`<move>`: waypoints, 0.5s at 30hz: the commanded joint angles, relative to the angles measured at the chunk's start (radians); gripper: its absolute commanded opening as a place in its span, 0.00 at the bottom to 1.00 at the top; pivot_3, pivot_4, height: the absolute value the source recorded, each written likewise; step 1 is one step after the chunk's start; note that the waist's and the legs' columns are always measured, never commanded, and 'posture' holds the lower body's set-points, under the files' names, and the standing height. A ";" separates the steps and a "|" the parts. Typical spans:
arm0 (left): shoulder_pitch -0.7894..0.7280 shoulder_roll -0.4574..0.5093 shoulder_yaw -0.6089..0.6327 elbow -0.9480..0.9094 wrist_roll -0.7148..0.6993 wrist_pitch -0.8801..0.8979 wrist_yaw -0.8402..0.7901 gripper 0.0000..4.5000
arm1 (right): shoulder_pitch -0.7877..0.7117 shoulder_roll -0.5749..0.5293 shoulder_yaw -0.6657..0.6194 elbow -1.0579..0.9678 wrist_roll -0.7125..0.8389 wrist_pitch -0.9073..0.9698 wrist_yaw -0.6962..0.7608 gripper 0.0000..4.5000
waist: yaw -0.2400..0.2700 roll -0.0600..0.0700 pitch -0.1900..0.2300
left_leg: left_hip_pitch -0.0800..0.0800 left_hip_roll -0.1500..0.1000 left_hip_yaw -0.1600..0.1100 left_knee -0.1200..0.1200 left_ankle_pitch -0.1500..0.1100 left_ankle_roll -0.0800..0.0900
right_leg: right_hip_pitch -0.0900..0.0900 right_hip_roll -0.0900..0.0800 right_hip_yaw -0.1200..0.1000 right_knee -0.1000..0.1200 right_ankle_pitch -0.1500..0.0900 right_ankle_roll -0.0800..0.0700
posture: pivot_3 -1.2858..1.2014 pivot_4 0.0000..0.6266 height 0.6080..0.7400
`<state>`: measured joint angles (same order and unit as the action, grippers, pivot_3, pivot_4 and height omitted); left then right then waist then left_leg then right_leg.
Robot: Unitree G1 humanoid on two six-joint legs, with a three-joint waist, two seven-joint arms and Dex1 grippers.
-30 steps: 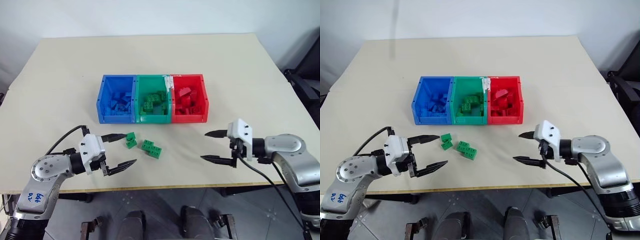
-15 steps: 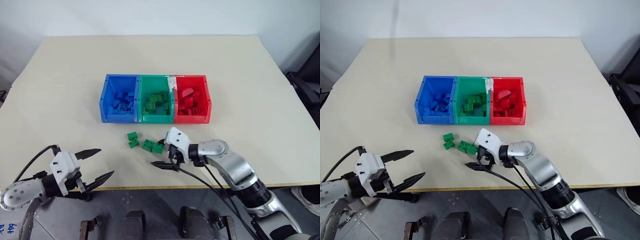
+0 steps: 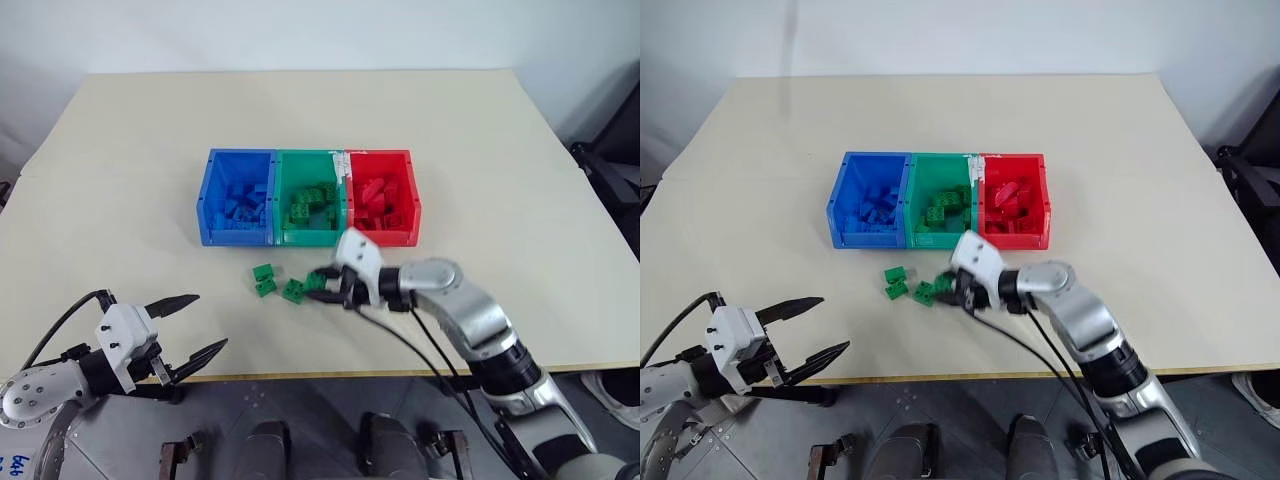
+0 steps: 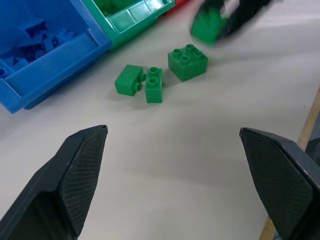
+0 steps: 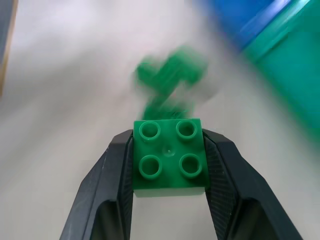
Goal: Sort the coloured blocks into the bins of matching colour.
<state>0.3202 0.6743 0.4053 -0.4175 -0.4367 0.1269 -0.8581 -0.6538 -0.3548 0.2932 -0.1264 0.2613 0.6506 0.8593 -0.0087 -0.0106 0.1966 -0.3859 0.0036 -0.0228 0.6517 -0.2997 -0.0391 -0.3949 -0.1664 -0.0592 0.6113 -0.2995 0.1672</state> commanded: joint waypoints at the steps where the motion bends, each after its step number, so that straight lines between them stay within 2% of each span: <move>1: 0.002 -0.018 0.068 0.001 -0.030 -0.022 0.022 1.00 | -0.197 0.085 -0.133 0.181 0.006 -0.111 -0.107 0.33 | -0.013 0.000 0.000 | 0.000 0.000 0.000 0.000 0.000 0.000 | -0.001 0.000 0.000 0.001 0.000 0.000 | 0.52 0.24 1.00; 5: 0.003 -0.025 0.081 0.020 -0.026 -0.027 0.027 1.00 | -0.340 0.130 -0.132 0.478 -0.099 -0.326 -0.172 0.33 | -0.019 -0.001 -0.001 | 0.000 0.000 0.000 -0.002 0.000 -0.001 | -0.002 0.000 0.000 0.001 0.000 -0.001 | 0.52 0.24 1.00; 10: -0.014 -0.028 0.072 0.025 -0.028 -0.017 0.032 1.00 | -0.391 0.165 -0.153 0.614 -0.099 -0.423 -0.139 0.71 | -0.023 -0.001 -0.001 | -0.001 0.000 0.003 -0.002 -0.001 0.000 | -0.003 0.000 0.000 -0.001 0.000 -0.001 | 0.52 0.24 1.00; 14: -0.032 -0.019 0.067 0.039 -0.040 0.004 0.021 1.00 | -0.338 0.122 -0.180 0.554 -0.067 -0.471 -0.065 1.00 | -0.024 -0.001 -0.001 | -0.001 0.001 0.003 -0.002 -0.001 0.000 | -0.003 0.000 0.000 0.000 0.000 -0.001 | 0.52 0.24 1.00; 15: -0.035 -0.015 0.067 0.044 -0.043 0.010 0.015 1.00 | -0.312 0.104 -0.188 0.523 -0.053 -0.481 -0.032 1.00 | -0.020 -0.001 -0.001 | -0.001 0.001 0.003 -0.002 -0.002 0.000 | -0.003 0.000 -0.001 0.000 0.000 -0.001 | 0.52 0.24 1.00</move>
<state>0.2817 0.6488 0.4589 -0.3756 -0.4551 0.1321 -0.8357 -0.9786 -0.2282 0.1412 0.4638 0.1796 0.2043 0.7858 -0.0286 -0.0115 0.1960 -0.3868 0.0046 -0.0198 0.6500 -0.3012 -0.0392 -0.3981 -0.1662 -0.0601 0.6109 -0.2995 0.1664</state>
